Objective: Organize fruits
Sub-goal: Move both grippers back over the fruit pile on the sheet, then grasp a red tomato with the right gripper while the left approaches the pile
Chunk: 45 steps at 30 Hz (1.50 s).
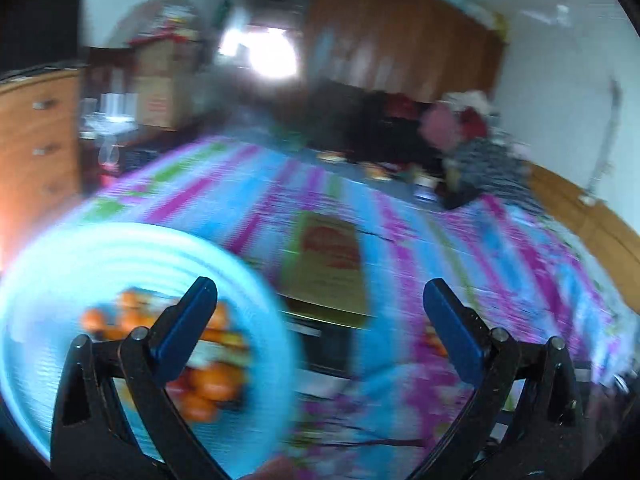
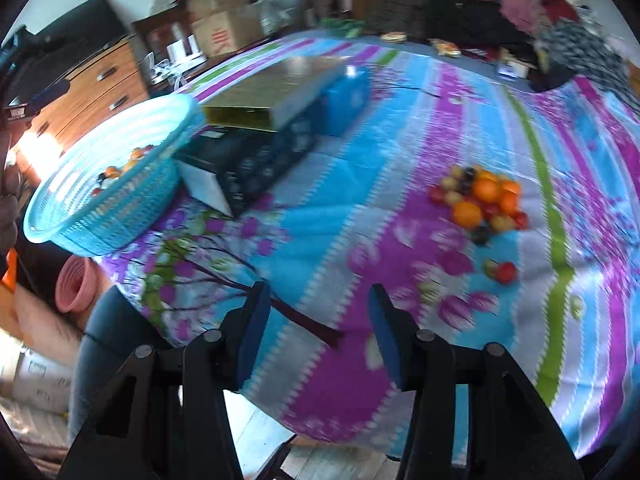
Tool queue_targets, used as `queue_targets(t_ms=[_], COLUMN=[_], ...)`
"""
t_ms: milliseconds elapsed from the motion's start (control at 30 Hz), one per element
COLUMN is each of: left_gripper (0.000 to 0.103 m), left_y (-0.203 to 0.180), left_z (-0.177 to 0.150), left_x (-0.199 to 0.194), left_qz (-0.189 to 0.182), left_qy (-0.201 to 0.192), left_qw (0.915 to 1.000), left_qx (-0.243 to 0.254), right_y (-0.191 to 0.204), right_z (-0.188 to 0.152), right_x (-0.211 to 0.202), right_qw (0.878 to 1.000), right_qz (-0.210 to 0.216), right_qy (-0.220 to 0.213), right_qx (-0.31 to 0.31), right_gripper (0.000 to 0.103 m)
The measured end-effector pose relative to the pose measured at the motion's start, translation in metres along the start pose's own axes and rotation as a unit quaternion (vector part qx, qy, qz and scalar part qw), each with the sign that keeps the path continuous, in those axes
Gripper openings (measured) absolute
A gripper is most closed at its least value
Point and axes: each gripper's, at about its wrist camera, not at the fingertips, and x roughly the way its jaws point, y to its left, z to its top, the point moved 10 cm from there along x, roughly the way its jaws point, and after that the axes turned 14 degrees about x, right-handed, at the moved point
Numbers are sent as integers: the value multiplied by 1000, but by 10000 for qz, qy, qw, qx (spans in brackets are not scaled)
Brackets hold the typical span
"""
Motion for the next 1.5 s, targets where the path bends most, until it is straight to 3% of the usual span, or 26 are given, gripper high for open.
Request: queue_targets(t_ms=[33, 233, 333, 567, 700, 933, 1033, 1267, 1400, 1500], left_gripper=[103, 103, 102, 92, 77, 75, 75, 75, 75, 75], left_y=[-14, -97, -117, -140, -148, -167, -178, -198, -207, -215], left_z=[-3, -44, -67, -121, -138, -137, -134, -135, -138, -141], left_x=[5, 29, 40, 67, 84, 105, 116, 141, 152, 162], left_qz=[-197, -910, -1264, -1515, -1618, -1534, -1548, -1656, -1739, -1813], left_qy=[58, 857, 1259, 2250, 2628, 2658, 2638, 2709, 2742, 2768], left_qw=[9998, 9880, 9806, 9603, 9502, 9497, 9494, 9442, 9413, 9392], left_qx=[57, 905, 814, 650, 435, 620, 721, 873, 923, 920], right_y=[-7, -40, -56, -112, -147, -196, -210, -209, -214, -219], right_z=[-3, -26, -37, -49, -53, -25, -1, 47, 48, 42], right_x=[-1, -18, -26, -29, -17, 4, 22, 66, 101, 117], right_qw=[10000, 9992, 9991, 9941, 9883, 9887, 9931, 9986, 9991, 9982], right_qz=[-41, -45, -193, -291, -308, -339, -135, 381, 284, 315], right_qy=[-13, -59, -135, -264, -315, -553, -408, -120, 298, 507], right_qx=[64, 397, 366, 1008, 1463, 1348, 1093, 349, 67, 33], right_gripper=[68, 68, 68, 68, 68, 68, 56, 54, 54, 48])
